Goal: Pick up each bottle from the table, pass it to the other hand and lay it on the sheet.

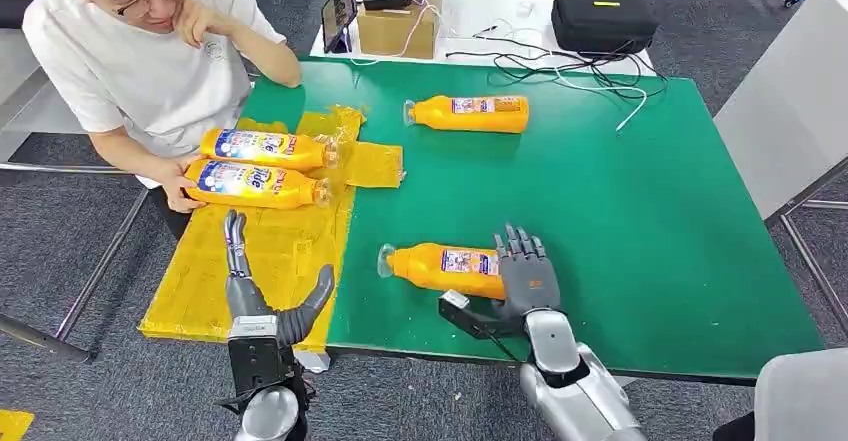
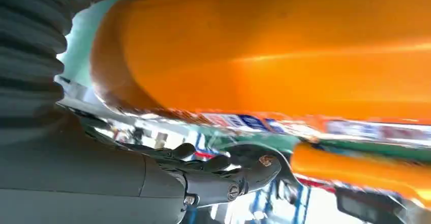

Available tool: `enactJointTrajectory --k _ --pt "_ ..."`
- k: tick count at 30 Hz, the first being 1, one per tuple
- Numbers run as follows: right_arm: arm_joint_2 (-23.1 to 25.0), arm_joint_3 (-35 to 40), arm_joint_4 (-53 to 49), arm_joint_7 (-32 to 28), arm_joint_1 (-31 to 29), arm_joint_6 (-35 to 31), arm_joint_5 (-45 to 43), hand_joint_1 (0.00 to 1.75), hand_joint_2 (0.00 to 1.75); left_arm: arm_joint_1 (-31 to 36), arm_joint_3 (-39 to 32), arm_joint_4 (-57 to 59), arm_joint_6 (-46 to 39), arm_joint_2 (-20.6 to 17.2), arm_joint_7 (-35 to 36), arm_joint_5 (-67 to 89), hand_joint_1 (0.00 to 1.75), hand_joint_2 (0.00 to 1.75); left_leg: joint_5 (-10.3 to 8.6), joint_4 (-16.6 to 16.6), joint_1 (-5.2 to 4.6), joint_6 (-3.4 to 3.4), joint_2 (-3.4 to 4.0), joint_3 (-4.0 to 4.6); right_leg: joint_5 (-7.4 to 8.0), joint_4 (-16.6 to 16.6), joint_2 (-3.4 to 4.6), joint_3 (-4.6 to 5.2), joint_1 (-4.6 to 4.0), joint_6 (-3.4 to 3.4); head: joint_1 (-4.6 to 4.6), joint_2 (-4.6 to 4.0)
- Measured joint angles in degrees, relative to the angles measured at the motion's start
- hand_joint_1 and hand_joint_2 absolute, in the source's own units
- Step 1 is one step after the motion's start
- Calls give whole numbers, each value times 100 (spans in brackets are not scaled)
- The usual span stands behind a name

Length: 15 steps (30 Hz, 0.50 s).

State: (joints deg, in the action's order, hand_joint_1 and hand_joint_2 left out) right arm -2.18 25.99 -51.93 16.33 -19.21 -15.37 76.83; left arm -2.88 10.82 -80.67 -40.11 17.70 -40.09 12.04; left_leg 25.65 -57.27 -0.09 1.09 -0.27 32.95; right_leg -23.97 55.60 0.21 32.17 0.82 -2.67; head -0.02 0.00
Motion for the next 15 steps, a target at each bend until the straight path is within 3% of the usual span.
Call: enactJointTrajectory --k 1,2,15 --pt "-11 -35 0 -2 -22 64 -51 152 175 1 5 9 0 0 0 -15 0 175 0 0 0 0 0 -3 0 0 0 -2 0 0 0 0" --pt "-22 -77 7 -7 -47 143 -103 173 175 4 11 20 0 0 0 -22 0 175 0 0 0 0 0 -5 0 0 0 -4 0 0 0 2" --pt "-68 -238 439 -323 -355 523 -472 175 175 49 142 120 0 -11 46 -203 0 175 -1 0 0 1 1 -21 1 0 0 -17 0 0 0 0"
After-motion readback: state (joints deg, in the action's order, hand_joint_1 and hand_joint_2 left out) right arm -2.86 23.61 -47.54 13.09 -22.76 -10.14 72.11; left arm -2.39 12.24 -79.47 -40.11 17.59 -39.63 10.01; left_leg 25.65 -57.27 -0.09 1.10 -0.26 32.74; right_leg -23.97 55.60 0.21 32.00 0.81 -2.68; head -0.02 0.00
